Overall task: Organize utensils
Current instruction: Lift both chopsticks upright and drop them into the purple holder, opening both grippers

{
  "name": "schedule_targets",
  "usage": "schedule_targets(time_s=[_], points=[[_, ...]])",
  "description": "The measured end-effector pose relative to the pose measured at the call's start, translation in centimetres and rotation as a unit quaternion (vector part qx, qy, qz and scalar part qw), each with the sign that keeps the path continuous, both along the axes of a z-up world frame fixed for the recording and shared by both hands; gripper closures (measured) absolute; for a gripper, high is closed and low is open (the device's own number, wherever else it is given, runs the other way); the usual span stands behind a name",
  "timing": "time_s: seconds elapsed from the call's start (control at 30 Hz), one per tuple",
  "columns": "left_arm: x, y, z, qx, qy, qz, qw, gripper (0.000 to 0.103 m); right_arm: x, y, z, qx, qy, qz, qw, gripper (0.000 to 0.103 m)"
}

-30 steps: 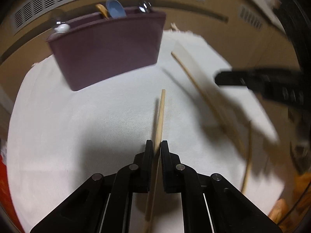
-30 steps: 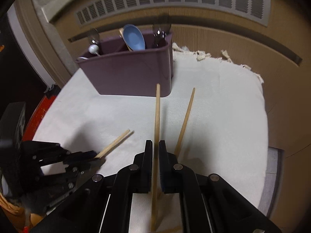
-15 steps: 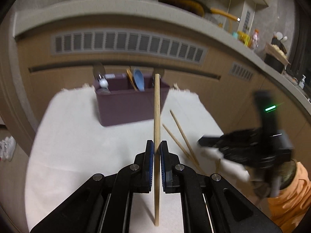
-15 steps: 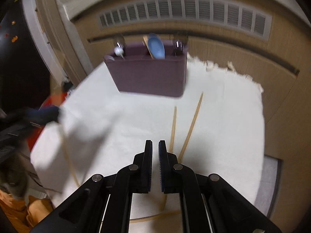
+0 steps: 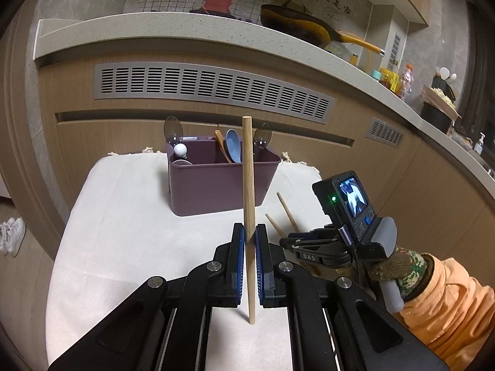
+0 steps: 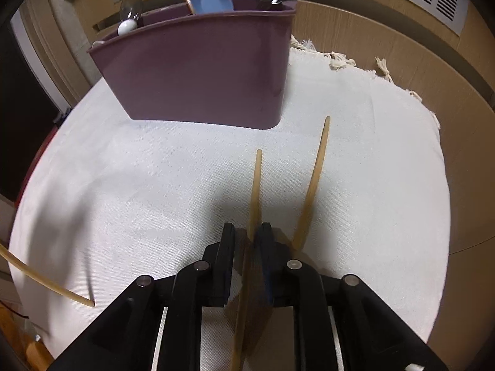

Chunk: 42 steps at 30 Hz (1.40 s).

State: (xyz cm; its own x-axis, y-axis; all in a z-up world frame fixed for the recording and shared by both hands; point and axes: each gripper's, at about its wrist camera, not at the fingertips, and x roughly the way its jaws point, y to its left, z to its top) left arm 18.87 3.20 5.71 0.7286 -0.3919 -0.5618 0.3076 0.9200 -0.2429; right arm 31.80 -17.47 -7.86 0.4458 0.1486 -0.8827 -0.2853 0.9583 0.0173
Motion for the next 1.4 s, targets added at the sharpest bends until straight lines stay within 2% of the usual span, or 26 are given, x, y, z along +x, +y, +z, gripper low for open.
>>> schedule_targets(time_s=[0.17, 0.27, 0.43, 0.63, 0.77, 0.87, 0.97, 1.07, 1.13, 1.2, 1.3, 1.4], points=[[-0.3, 0.1, 0.2, 0.001, -0.002, 0.002, 1.0000, 0.096, -2.1, -0.4, 1.7, 0.026, -0.025, 0.009, 0.999, 0.096], [-0.5, 0.0, 0.6, 0.003, -0.006, 0.004, 1.0000, 0.096, -4.3, -1.3, 4.6, 0.060, -0.060, 0.011, 0.996, 0.096], [-1.0, -0.2, 1.6, 0.006, -0.022, 0.006, 0.9997, 0.096, -7.6, -2.0, 8.8, 0.089, -0.116, 0.023, 0.989, 0.096], [-1.1, -0.5, 3.4, 0.010, -0.046, 0.010, 0.9989, 0.096, -9.1, -1.7, 13.5, 0.124, -0.175, 0.027, 0.976, 0.096], [0.3, -0.5, 7.1, 0.020, -0.100, 0.020, 0.9945, 0.096, -8.8, -1.7, 18.7, 0.125, -0.243, 0.026, 0.962, 0.096], [2.2, -0.8, 10.8, 0.032, -0.153, 0.030, 0.9873, 0.096, -7.6, -1.2, 23.8, 0.118, -0.302, 0.021, 0.946, 0.096], [4.8, -1.1, 14.0, 0.033, -0.196, 0.047, 0.9789, 0.096, -6.2, -0.8, 27.3, 0.115, -0.339, 0.013, 0.934, 0.096], [7.1, -1.4, 15.8, 0.033, -0.229, 0.062, 0.9710, 0.096, -3.7, -0.1, 29.6, 0.106, -0.365, 0.000, 0.925, 0.096], [8.8, -1.5, 16.4, 0.038, -0.241, 0.067, 0.9675, 0.096, -1.9, 0.2, 30.1, 0.106, -0.365, -0.008, 0.925, 0.096], [10.4, -1.6, 16.1, 0.038, -0.237, 0.069, 0.9683, 0.096, 0.1, 0.4, 29.5, 0.105, -0.358, -0.013, 0.928, 0.096], [13.0, -1.6, 14.4, 0.044, -0.214, 0.074, 0.9732, 0.096, 3.2, 0.7, 26.6, 0.107, -0.329, -0.019, 0.938, 0.096], [15.8, -1.0, 11.5, 0.042, -0.173, 0.073, 0.9814, 0.096, 6.2, 1.2, 22.8, 0.108, -0.280, -0.019, 0.954, 0.096]])
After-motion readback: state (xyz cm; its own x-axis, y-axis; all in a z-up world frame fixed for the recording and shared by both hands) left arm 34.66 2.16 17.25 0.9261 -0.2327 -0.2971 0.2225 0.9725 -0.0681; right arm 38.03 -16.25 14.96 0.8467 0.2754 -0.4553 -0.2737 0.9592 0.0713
